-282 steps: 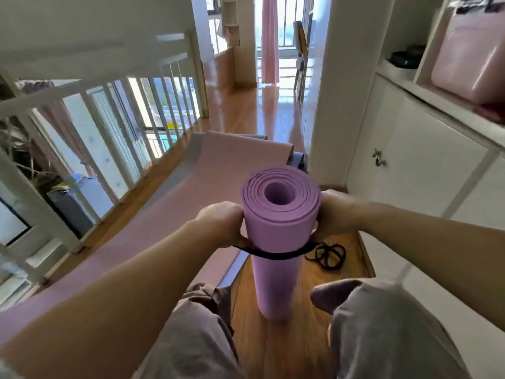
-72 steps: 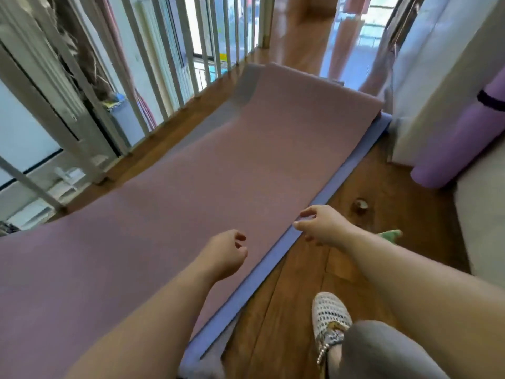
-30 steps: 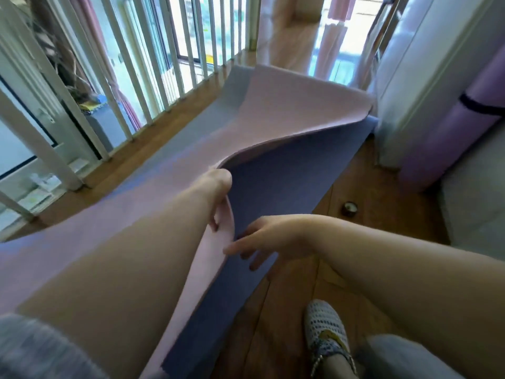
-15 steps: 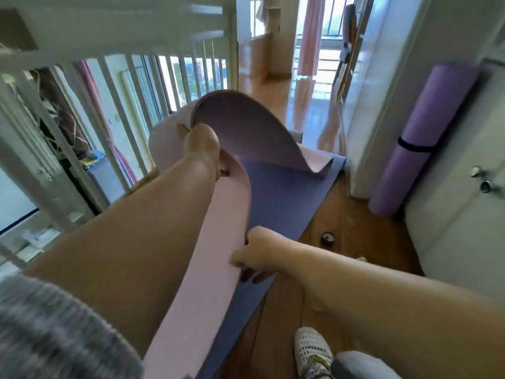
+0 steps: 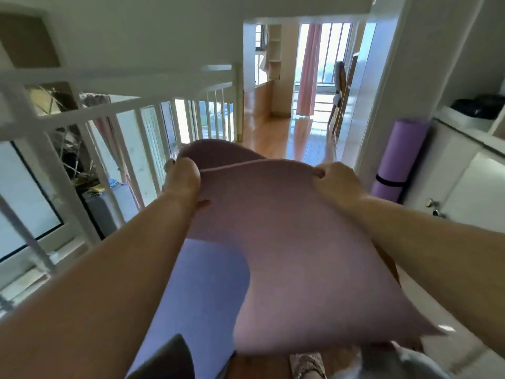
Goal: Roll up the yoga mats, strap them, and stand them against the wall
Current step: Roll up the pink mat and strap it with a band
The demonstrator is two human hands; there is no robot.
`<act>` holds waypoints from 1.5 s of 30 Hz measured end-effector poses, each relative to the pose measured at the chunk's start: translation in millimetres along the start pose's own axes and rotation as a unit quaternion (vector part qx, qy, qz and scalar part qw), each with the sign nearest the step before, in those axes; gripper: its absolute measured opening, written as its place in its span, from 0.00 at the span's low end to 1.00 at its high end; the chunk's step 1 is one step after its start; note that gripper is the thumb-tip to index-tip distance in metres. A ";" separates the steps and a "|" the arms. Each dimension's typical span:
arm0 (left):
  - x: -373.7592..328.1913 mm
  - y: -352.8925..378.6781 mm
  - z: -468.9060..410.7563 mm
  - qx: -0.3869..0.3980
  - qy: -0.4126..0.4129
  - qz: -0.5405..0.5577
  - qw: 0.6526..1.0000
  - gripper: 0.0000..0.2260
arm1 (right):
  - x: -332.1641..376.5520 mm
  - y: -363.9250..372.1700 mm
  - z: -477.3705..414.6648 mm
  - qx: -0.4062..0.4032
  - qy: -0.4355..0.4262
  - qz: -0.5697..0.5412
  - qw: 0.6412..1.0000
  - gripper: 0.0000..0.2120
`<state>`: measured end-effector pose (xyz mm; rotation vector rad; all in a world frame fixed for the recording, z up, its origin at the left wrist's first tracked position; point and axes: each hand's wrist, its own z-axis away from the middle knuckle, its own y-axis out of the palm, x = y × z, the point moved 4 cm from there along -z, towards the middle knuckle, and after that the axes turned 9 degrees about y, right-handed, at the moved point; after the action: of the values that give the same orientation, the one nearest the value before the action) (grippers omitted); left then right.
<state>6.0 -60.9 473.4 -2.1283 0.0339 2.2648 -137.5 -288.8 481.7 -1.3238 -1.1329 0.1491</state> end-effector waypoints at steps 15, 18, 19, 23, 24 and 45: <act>19.4 -130.0 89.1 0.339 0.042 -0.701 0.627 0.20 | 40.1 36.4 180.6 0.397 -0.178 0.096 0.896 0.11; 31.3 -115.9 92.3 0.338 0.059 -0.783 0.520 0.18 | 47.6 45.5 196.6 0.431 -0.196 0.096 0.875 0.10; 36.1 -109.3 93.6 0.333 0.062 -0.786 0.517 0.18 | 48.4 47.6 201.0 0.445 -0.198 0.094 0.868 0.10; 48.4 -91.3 87.9 0.260 0.118 -0.767 0.575 0.09 | 41.0 49.5 203.0 0.519 -0.144 0.073 0.839 0.18; 48.8 -91.3 85.2 0.237 0.131 -0.757 0.595 0.08 | 36.8 49.5 196.6 0.532 -0.102 0.054 0.839 0.19; 12.9 -190.7 114.9 0.161 0.187 -0.537 0.807 0.13 | 95.3 172.1 73.2 0.167 -0.167 0.073 0.969 0.12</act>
<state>-101.8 134.2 469.1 -1.6645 -0.5732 1.0794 -57.5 -121.5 383.5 -1.1013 -1.2257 0.6646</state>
